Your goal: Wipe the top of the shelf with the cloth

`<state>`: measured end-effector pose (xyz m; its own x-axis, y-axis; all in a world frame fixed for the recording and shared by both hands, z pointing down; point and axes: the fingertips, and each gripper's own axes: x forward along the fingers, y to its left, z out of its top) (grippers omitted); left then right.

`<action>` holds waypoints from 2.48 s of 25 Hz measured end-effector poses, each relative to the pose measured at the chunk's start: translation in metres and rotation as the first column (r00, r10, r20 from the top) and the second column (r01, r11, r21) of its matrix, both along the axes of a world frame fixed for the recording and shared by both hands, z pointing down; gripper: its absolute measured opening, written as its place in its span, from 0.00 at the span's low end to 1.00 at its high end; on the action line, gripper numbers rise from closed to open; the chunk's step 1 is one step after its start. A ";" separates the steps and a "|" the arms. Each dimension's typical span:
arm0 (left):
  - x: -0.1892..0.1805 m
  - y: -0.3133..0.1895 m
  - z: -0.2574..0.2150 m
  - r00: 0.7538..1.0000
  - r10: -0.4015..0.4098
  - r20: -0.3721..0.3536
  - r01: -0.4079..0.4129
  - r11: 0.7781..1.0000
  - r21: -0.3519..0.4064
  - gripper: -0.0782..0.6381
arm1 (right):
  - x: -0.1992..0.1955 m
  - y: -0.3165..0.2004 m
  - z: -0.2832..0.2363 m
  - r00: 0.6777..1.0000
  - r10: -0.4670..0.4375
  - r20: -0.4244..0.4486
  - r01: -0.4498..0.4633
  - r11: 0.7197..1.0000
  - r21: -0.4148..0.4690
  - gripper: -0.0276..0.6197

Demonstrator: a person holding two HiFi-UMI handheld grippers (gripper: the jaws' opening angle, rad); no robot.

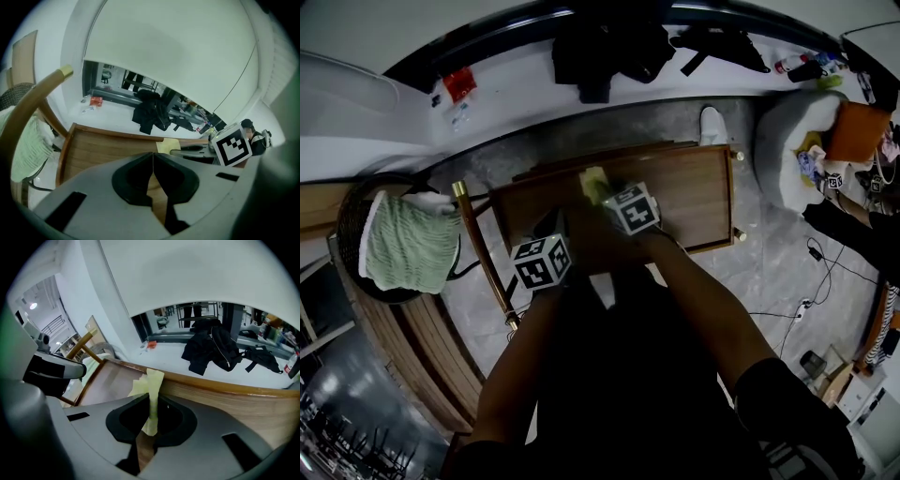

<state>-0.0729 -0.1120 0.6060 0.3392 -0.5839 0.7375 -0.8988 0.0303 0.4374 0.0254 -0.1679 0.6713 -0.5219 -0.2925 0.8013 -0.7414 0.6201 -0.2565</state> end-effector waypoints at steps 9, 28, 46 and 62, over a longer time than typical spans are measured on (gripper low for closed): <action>0.061 -0.014 0.004 0.999 0.048 -0.001 -0.048 0.999 0.011 0.13 | 0.081 -0.013 -0.002 0.997 0.069 -0.034 -0.069 0.998 0.005 0.11; 0.162 -0.027 0.001 0.992 0.119 -0.040 -0.118 0.992 0.037 0.13 | 0.232 -0.044 -0.015 0.958 0.276 -0.081 -0.271 0.960 0.065 0.11; 0.143 -0.001 -0.004 0.995 0.096 -0.029 -0.095 0.995 0.040 0.13 | 0.328 -0.058 -0.029 0.788 0.587 -0.186 -0.574 0.810 0.121 0.11; 0.005 0.042 -0.048 0.998 -0.062 -0.029 0.064 0.995 0.074 0.13 | 0.057 -0.008 -0.091 0.946 0.303 0.113 -0.312 0.948 0.069 0.11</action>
